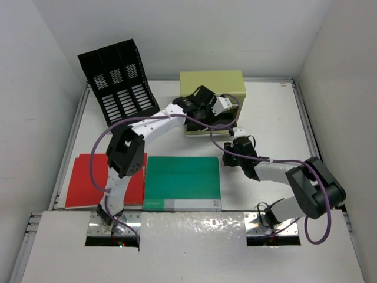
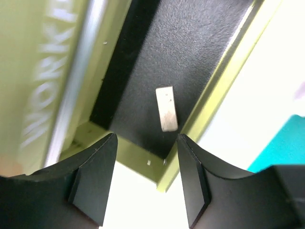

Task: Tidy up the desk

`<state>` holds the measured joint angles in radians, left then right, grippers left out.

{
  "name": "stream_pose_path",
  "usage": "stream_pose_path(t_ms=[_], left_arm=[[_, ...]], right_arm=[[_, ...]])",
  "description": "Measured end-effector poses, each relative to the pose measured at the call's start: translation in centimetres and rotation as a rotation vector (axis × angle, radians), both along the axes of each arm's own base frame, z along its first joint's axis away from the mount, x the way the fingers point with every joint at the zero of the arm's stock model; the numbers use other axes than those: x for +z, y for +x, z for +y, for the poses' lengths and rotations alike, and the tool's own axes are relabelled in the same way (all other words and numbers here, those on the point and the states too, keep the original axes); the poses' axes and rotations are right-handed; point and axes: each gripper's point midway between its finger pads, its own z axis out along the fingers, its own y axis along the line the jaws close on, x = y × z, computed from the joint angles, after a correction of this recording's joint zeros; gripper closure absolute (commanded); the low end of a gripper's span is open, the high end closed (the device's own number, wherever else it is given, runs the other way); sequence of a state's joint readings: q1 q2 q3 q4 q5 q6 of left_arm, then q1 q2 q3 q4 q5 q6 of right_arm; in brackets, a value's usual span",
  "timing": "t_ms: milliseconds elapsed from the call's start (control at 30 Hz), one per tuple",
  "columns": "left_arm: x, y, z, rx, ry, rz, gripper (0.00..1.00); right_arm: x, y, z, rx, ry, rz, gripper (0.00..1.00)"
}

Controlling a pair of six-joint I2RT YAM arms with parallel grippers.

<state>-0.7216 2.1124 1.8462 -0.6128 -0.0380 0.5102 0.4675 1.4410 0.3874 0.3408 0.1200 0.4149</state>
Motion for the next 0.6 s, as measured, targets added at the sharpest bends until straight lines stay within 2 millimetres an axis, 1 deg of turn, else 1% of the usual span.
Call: stream_pose_path(t_ms=[67,133,167,200,233,300,333,400,467,533,600], left_arm=[[1.8,-0.7,0.4,-0.002,-0.024,-0.017,0.49],[3.7,-1.9,1.4,0.000,-0.041,-0.032,0.48],[5.0,-2.9,2.3,0.000,-0.053,-0.045,0.48],[5.6,-3.4,2.7,0.000,-0.057,-0.051,0.48],[6.6,-3.9,3.2,0.003,-0.068,-0.066,0.48],[8.3,-4.7,4.2,0.014,-0.084,-0.098,0.47],[8.8,-4.9,4.9,0.027,-0.092,-0.113,0.46],[9.1,-5.6,6.5,0.053,-0.096,-0.118,0.46],[8.3,-5.9,8.5,0.090,-0.098,-0.097,0.46],[6.9,-5.6,11.2,0.147,-0.091,-0.055,0.46],[4.9,-5.0,14.5,0.222,-0.083,-0.010,0.46]], right_arm=[[-0.1,0.1,-0.1,0.007,-0.021,0.007,0.64],[-0.2,0.2,-0.1,0.015,-0.043,0.015,0.66],[-0.3,0.2,-0.2,0.014,-0.055,0.018,0.67],[-0.3,0.1,-0.4,0.013,-0.064,0.021,0.67],[-0.3,0.1,-0.4,0.016,-0.069,0.021,0.76],[-0.3,0.2,-0.4,0.024,-0.077,0.022,0.85],[-0.2,0.3,-0.4,0.024,-0.081,0.023,0.91],[-0.2,0.3,-0.5,0.027,-0.087,0.023,0.97],[-0.2,0.2,-0.6,0.037,-0.096,0.019,1.00],[0.1,-0.1,-0.9,0.050,-0.113,0.012,1.00],[0.9,-0.4,-1.2,0.070,-0.128,-0.010,1.00]])
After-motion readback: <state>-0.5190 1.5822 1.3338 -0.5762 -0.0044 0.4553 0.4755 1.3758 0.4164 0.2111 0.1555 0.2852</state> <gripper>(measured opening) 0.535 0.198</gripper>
